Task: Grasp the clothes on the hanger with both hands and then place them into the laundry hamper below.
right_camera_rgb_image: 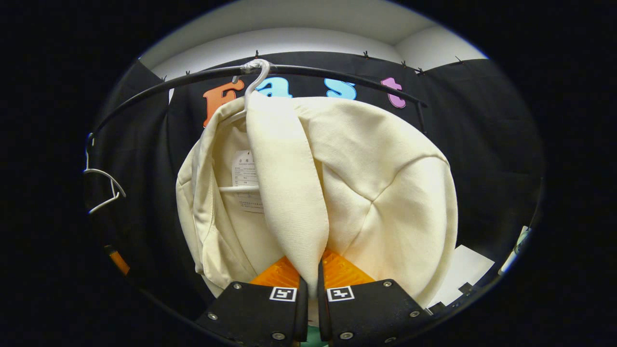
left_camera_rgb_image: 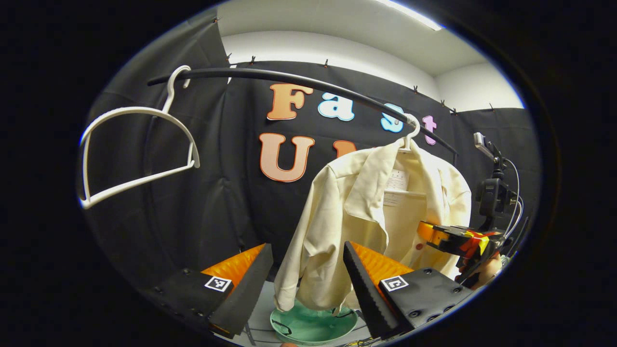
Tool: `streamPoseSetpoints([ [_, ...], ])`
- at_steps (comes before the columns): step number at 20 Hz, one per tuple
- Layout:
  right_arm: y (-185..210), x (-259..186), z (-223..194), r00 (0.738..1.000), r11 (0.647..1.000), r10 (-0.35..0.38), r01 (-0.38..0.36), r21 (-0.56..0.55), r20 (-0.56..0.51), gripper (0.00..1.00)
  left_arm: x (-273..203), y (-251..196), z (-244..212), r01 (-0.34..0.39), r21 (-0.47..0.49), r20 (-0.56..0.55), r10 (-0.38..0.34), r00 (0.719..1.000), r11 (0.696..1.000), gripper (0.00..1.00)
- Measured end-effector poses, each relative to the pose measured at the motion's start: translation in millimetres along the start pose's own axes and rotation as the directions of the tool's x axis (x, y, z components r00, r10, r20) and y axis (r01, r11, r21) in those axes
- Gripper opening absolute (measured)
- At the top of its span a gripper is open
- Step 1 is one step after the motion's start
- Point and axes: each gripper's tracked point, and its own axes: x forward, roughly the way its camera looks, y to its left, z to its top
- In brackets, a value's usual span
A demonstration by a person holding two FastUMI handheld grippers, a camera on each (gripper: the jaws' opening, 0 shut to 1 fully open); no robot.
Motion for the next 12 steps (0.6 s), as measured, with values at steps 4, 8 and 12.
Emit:
streamPoseSetpoints([
  [4, -10.3, -16.8, 7.6, 1.000, 1.000, 0.013, -0.014, 0.007, 0.014, 0.08, 6.7, -17.1, 3.7, 0.039, 0.019, 0.010, -0.039, 0.999, 0.999, 0.96],
  [8, -25.4, -29.6, 20.8, 0.998, 1.000, -0.015, 0.015, 0.013, 0.068, 0.07, 22.6, -42.8, 4.7, 0.108, -0.006, 0.014, -0.108, 0.994, 0.994, 1.00],
  [12, -32.2, -41.8, 27.1, 0.997, 1.000, -0.014, 0.013, 0.023, 0.079, 0.06, 35.1, -63.5, 10.1, 0.152, -0.004, 0.025, -0.151, 0.988, 0.988, 1.00],
])
